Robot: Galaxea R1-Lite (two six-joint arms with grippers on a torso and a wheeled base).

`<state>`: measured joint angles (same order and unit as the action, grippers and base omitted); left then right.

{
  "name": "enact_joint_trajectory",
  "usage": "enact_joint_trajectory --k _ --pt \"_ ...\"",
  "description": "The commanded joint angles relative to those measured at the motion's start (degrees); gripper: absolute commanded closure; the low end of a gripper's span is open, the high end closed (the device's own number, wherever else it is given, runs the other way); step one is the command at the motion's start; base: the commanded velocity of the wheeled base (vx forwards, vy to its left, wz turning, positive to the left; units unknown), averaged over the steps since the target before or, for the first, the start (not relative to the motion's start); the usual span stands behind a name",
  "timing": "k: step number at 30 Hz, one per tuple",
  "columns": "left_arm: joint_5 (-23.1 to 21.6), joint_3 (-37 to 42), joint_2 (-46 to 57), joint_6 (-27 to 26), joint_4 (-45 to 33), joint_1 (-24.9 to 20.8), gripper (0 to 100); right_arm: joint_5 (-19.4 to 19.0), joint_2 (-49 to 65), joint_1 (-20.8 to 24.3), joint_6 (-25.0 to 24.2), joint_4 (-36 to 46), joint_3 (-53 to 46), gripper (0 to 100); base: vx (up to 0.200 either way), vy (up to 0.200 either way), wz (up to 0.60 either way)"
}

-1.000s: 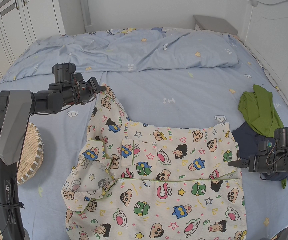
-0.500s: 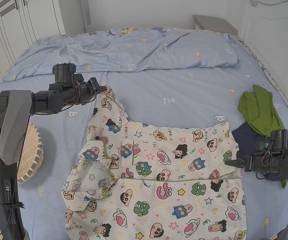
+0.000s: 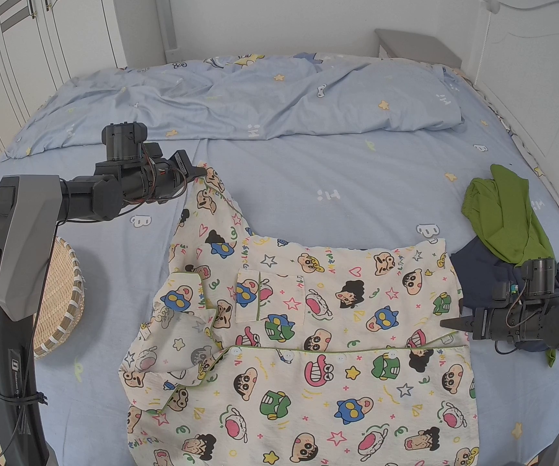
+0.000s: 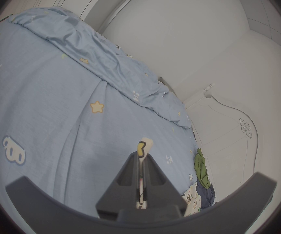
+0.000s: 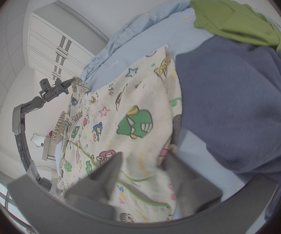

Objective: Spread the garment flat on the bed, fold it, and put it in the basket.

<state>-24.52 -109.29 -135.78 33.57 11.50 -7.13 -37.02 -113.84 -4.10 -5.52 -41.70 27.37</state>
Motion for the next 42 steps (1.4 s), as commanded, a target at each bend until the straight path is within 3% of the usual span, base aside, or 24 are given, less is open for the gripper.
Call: enact_joint_trajectory --k 1,18,28,36,37,42 --pt "0.0 0.0 0.0 0.0 0.0 0.0 100 -0.1 0.0 -0.1 0.1 -0.1 0.1 100 0.000 0.000 0.00" --pt "0.0 0.0 0.1 0.0 -0.2 0.4 100 0.7 4.1 -0.7 0.0 0.5 -1.0 100 0.000 0.000 0.00" --pt "0.0 0.0 0.0 0.0 -0.2 0.4 100 5.4 4.1 1.5 0.2 3.6 -1.4 100 0.000 0.000 0.00" --pt "0.0 -0.2 0.0 0.0 -0.2 0.5 100 5.8 3.7 1.3 0.3 3.6 -1.8 100 0.000 0.000 0.00" --pt "0.0 -0.2 0.0 0.0 -0.2 0.5 100 5.8 3.7 1.1 0.2 3.6 -1.7 0 0.000 0.000 0.00" --pt "0.0 -0.4 0.0 0.0 -0.2 0.9 100 5.7 4.2 0.8 0.2 3.3 -3.2 0 0.000 0.000 0.00"
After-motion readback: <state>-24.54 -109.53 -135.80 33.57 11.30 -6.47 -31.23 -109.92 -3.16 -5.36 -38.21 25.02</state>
